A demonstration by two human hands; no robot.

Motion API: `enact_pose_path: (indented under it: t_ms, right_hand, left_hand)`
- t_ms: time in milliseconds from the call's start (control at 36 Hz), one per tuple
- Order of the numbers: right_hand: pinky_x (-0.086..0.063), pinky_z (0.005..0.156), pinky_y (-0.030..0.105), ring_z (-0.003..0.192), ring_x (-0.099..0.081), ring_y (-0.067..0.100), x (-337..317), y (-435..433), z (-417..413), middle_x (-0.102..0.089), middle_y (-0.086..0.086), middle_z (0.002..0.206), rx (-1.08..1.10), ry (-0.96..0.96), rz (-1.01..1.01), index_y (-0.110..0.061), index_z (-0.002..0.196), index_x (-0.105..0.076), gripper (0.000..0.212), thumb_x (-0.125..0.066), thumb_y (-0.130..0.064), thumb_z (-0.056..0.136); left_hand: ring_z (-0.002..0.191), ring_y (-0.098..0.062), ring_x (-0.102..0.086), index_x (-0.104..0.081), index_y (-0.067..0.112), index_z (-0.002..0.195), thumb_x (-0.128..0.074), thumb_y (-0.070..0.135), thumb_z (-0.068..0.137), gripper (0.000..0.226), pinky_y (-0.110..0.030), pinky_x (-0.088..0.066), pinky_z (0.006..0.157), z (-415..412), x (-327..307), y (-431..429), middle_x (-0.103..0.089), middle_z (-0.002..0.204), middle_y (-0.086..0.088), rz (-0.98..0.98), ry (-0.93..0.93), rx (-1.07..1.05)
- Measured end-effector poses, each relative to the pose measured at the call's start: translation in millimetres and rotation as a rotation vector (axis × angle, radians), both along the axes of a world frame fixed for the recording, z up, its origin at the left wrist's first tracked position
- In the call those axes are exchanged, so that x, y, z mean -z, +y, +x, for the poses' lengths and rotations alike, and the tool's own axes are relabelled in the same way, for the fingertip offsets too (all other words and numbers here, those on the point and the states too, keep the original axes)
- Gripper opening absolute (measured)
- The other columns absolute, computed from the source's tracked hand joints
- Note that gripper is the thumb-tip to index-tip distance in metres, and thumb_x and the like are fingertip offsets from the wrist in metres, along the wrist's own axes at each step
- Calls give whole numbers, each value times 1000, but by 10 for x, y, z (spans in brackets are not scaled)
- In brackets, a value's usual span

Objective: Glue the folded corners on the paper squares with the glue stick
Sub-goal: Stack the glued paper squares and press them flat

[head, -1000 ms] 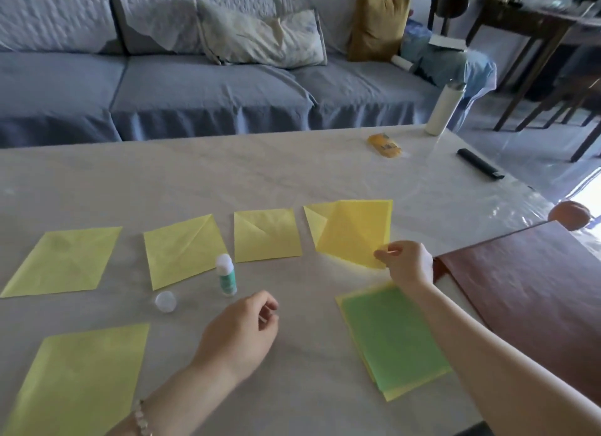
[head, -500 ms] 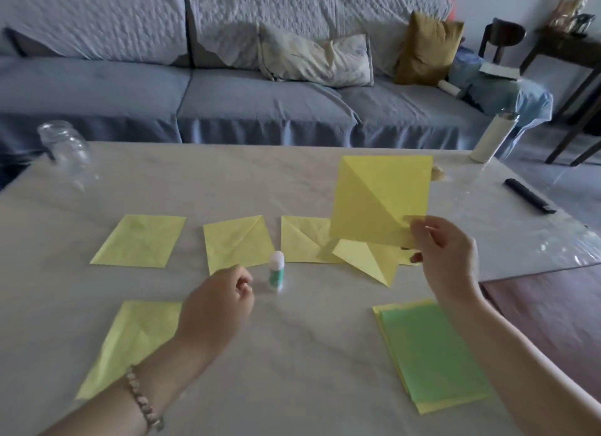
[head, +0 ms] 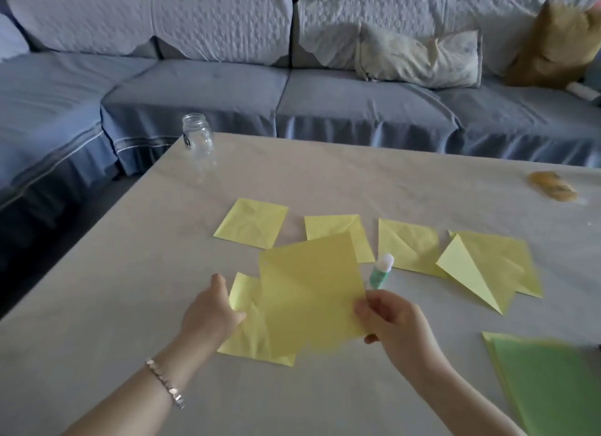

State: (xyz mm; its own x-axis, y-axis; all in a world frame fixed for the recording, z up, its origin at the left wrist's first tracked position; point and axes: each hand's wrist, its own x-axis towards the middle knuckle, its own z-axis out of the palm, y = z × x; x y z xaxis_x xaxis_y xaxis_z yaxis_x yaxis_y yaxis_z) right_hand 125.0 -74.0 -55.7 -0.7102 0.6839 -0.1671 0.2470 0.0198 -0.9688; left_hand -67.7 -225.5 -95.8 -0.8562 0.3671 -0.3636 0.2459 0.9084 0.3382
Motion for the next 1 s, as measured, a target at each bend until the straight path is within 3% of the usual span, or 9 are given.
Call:
enact_pose_path:
  t_ms: [111,250,389,583,667,722,833,917,1000]
  right_hand:
    - [-45,48,15,50,-54,0,82,71,144,-65,-10,55,71,-45,-38,-14,76,-67,20,-57,-3,88]
    - [-47,48,14,50,-56,-2,83,199,317,-66,-10,55,155,-53,-40,-14,77,-66,19,-57,-2,88]
    - [-49,48,13,49,-54,-1,104,282,540,-65,-10,55,272,-38,-107,-14,78,-67,17,-58,-4,88]
    - [-46,44,14,42,-50,1,260,168,961,-65,-5,54,311,-116,-196,-8,80,-67,14,-57,0,86]
    - [-45,42,14,46,-51,8,345,143,1105,-65,-5,51,362,-150,-181,-9,78,-66,15,-58,1,86]
    - [-45,42,14,50,-50,14,383,148,1179,-63,-5,52,398,-159,-171,-11,74,-65,19,-58,3,85]
    - [-43,41,15,42,-49,3,452,163,1283,-64,-6,52,392,-181,-115,-7,78,-66,15,-58,3,85]
    - [-42,44,16,44,-49,6,521,153,1334,-65,-7,53,376,-208,-74,-10,81,-67,14,-59,-1,86]
    - [-40,44,16,49,-50,10,563,123,1340,-65,-7,54,378,-207,-66,-14,80,-67,14,-59,-5,87]
  left_hand:
    - [102,-23,-57,-48,16,111,-70,23,81,38,-28,-41,78,6,-15,-6,-59,112,-2,80,-51,-39]
    - [62,-17,-51,-52,13,72,-68,17,83,20,-26,-34,54,148,-131,31,-55,69,4,299,-112,0]
    - [77,-16,-68,-67,15,87,-72,9,81,10,-26,-52,65,543,-230,149,-72,83,0,535,-423,42]
    - [78,-11,-66,-59,26,87,-74,10,79,23,-25,-52,73,1142,85,342,-69,86,5,525,-538,171]
    - [78,-1,-60,-55,27,94,-73,12,80,28,-13,-46,66,1298,157,364,-64,89,10,495,-493,199]
    - [83,-3,-60,-54,25,111,-71,15,80,37,-16,-47,73,1341,170,367,-63,93,12,480,-439,240]
    - [89,-6,-54,-30,29,142,-63,37,87,65,-19,-42,78,1344,104,328,-51,102,17,368,-192,339]
    - [92,-6,-52,-31,32,142,-58,46,87,62,-19,-42,81,1294,103,259,-45,113,16,321,30,452]
    - [116,-3,-42,-47,29,133,-62,61,74,69,-10,-33,96,1236,180,175,-42,125,18,391,-43,587]
